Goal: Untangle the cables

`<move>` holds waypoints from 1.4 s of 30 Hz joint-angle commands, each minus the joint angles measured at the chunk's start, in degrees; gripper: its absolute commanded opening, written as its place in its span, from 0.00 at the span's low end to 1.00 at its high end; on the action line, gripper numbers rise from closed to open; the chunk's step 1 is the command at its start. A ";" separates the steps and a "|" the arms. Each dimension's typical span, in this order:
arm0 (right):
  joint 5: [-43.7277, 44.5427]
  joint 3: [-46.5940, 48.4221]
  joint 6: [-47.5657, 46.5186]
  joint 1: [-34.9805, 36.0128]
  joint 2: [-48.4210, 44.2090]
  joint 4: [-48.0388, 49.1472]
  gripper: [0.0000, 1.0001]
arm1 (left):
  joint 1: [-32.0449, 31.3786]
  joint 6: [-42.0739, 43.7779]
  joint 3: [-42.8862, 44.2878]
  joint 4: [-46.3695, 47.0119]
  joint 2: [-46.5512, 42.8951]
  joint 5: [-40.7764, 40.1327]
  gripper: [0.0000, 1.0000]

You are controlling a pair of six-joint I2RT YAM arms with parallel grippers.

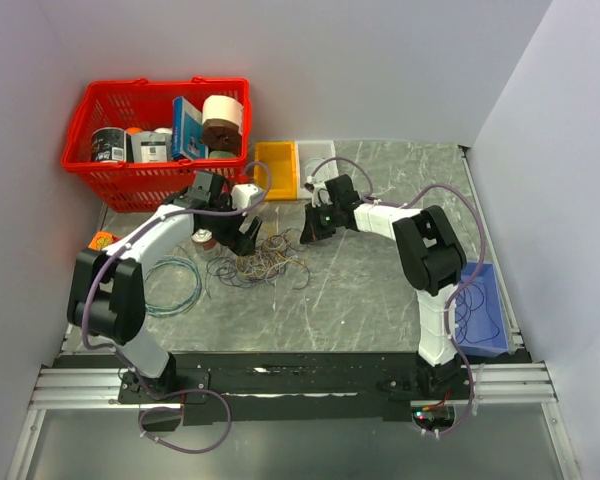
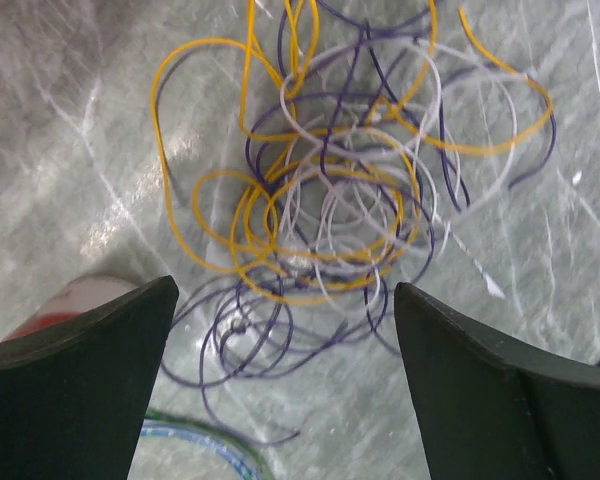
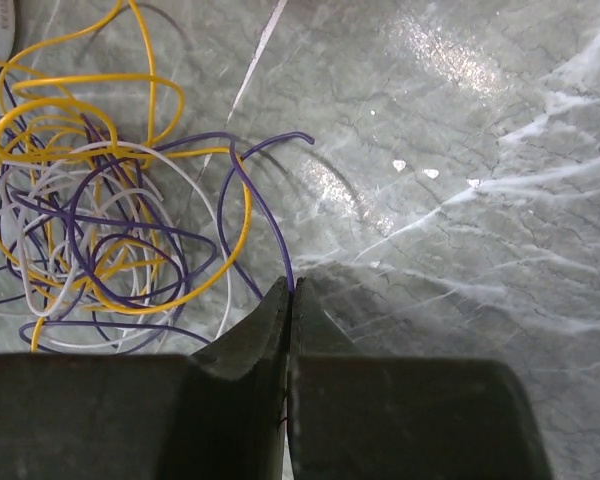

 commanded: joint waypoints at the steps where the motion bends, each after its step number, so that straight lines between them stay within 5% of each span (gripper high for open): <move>1: 0.95 0.61 0.45 0.50 -5.57 0.12 0.00 | -2.43 -4.84 2.89 6.13 2.67 -0.70 0.96; 8: 5.79 -0.90 -4.46 2.60 -19.38 -5.57 0.00 | -7.71 -6.34 2.98 14.05 7.24 -8.09 0.98; 15: 12.72 8.05 -6.84 2.52 -32.13 -19.18 0.00 | -5.95 -5.11 -1.23 16.25 6.37 -5.02 0.59; 24: 22.22 28.60 -7.55 2.52 -40.92 -26.95 0.00 | -5.95 -3.79 -3.52 15.98 7.68 -6.24 0.57; 30: 24.52 42.67 -9.39 2.52 -43.04 -27.92 0.00 | -5.95 -3.79 -4.05 15.98 9.70 -6.77 0.47; 42: 43.21 58.84 -20.27 2.43 -44.19 -24.48 0.00 | -5.95 -2.65 -5.54 16.69 9.27 -10.11 0.40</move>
